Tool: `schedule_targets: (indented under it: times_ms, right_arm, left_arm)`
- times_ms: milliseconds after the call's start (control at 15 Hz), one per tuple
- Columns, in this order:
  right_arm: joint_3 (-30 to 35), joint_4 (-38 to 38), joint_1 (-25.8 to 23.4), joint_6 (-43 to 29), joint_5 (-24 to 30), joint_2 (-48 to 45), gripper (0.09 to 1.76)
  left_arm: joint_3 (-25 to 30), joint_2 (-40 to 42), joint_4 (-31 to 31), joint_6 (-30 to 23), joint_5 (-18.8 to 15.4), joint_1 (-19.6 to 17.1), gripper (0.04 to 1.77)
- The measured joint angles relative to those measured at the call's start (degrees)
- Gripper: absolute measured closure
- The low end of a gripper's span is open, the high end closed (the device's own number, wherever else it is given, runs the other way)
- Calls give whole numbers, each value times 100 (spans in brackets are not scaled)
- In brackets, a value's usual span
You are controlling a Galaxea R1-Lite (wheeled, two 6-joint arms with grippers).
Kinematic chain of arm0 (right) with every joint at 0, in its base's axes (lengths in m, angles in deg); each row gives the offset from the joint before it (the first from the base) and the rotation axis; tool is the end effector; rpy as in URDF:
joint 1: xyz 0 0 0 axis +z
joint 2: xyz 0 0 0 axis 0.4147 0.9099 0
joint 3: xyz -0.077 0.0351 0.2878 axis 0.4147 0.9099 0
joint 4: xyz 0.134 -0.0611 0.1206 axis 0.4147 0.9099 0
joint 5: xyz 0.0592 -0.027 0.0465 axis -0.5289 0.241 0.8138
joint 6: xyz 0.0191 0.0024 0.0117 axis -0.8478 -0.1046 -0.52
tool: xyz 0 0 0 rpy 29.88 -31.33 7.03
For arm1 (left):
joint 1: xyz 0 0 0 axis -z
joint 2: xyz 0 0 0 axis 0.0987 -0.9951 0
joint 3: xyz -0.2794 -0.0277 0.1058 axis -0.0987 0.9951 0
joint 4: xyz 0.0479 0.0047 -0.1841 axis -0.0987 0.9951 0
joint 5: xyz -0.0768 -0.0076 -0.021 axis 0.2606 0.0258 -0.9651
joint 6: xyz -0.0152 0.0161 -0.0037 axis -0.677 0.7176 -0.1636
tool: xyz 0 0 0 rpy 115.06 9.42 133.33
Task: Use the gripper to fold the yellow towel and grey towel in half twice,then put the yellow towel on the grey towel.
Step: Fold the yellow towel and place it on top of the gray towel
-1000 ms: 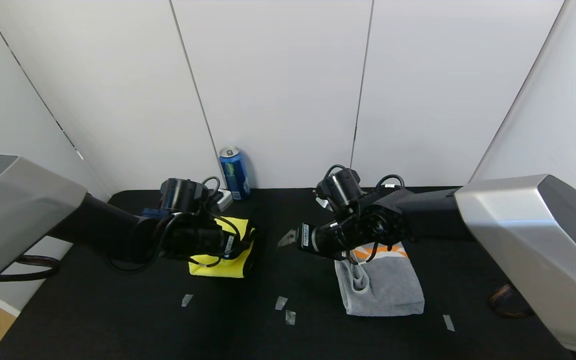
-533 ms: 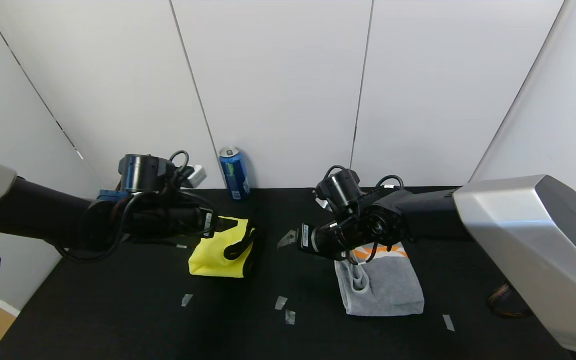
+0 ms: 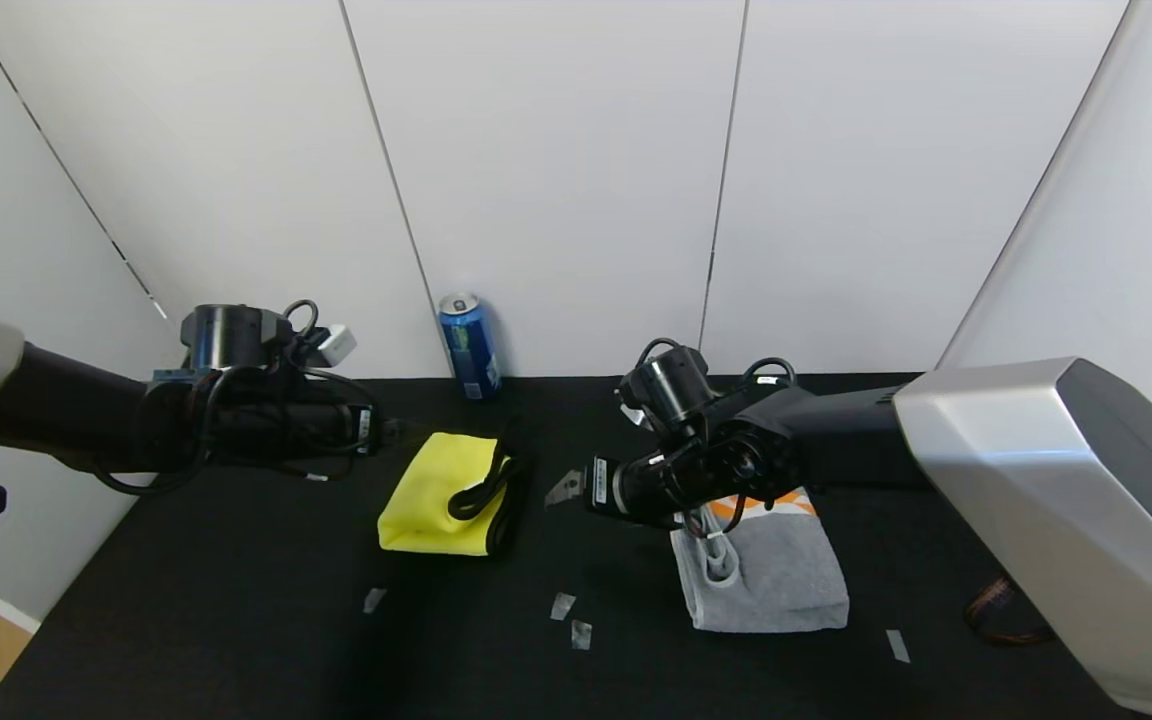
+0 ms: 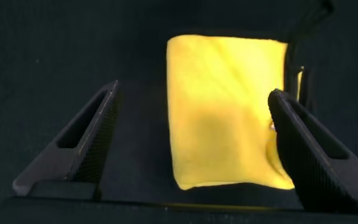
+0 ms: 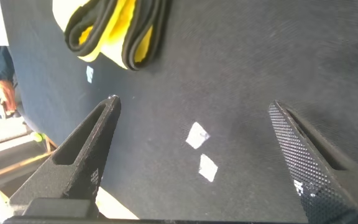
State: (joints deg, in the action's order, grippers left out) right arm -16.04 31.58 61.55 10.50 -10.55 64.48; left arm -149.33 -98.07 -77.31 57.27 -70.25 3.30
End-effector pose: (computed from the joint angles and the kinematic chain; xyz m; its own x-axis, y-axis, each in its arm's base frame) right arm 0.3823 0.2964 0.0990 0.3815 0.6330 -0.6737 -0.2500 0.7723 0.5840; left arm 0.3995 0.0092 0.1257 0.7757 -0.2923 -0.5594 0.2657 0.9551 -0.1307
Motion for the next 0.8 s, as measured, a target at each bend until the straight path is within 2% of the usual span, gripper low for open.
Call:
schedule_targets:
  times_ms: [200,400,533,800]
  right_arm:
    - [-157,-202,104,-189,49,22,14]
    - [-617,-561,179,-296,399,173,14]
    - [-819,-1245,201,-463,983,328,14]
    - [-881,-2036,280,-629,1139,772,14]
  left_arm:
    - [-134,-227,178,-82,-681,-193,13]
    - [-206,-400,296,-172,-1087,-290,12]
    - [-276,-505,402,-218,-1251,-339,12]
    - [-391,-767,552,-213,-1319,-378,11]
